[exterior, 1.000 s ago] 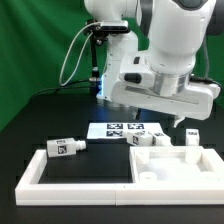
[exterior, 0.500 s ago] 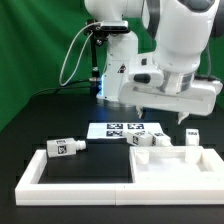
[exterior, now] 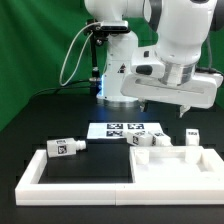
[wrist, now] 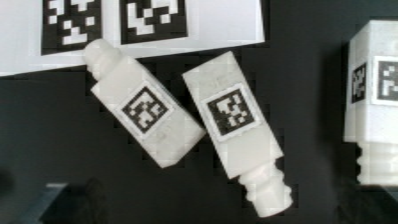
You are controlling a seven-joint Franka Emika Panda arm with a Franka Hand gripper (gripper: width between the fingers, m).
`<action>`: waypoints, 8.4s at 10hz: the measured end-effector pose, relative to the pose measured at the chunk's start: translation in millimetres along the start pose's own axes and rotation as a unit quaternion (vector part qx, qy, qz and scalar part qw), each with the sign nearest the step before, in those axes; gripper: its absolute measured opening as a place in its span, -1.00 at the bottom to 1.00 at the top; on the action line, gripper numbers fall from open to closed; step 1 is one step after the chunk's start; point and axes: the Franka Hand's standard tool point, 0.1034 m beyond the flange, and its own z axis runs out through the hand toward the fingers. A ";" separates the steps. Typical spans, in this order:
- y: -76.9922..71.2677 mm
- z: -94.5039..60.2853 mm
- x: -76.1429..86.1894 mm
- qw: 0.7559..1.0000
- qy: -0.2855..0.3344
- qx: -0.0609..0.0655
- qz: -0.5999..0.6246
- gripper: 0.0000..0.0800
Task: Assemble one leg
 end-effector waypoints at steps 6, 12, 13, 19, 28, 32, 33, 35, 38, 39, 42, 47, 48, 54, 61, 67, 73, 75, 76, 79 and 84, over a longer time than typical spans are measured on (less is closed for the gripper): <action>19.0 40.8 -13.8 0.983 0.012 -0.019 -0.180 0.62; 50.5 60.5 -10.7 0.951 0.024 -0.017 -0.307 0.62; 59.5 65.5 -10.1 0.944 0.025 -0.013 -0.327 0.62; 53.0 99.0 -9.2 0.940 0.051 -0.017 -0.337 0.62; 74.9 105.4 -17.6 0.976 0.084 -0.006 -0.199 -0.29; 82.7 112.1 -23.1 0.989 0.072 0.016 -0.129 -0.29; 81.7 112.0 -23.1 0.989 0.072 0.015 -0.130 -0.29; 81.7 111.6 -22.8 0.989 0.071 0.015 -0.130 0.31; 88.3 66.7 5.6 0.993 0.006 0.012 -0.117 0.61; 82.7 80.3 4.1 0.993 -0.039 -0.002 -0.111 0.61; 77.5 83.1 2.5 0.987 -0.109 -0.012 -0.115 0.62; 82.4 71.3 4.6 0.944 -0.315 -0.024 -0.097 0.62; 81.5 73.6 10.4 0.948 -0.302 -0.025 -0.098 0.62; 76.5 93.2 5.3 0.949 -0.295 -0.029 -0.104 0.62; 73.7 41.6 11.3 0.958 -0.260 -0.017 -0.122 -0.29; 62.4 -10.0 24.2 0.988 -0.086 -0.004 -0.125 -0.29; 18.3 -78.9 51.0 0.988 0.093 0.017 -0.124 -0.29; 18.4 -82.0 59.5 0.977 0.176 0.025 -0.120 -0.28; 17.7 -79.6 57.1 0.974 0.191 0.027 -0.120 -0.28; -2.6 -110.7 96.1 0.947 0.301 0.057 -0.096 -0.28; -2.0 -114.8 106.4 0.923 0.370 0.056 -0.092 -0.28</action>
Offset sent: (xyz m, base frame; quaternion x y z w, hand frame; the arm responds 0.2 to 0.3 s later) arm -0.0343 -0.0161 -0.0179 -0.0348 0.0417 -0.1964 0.9790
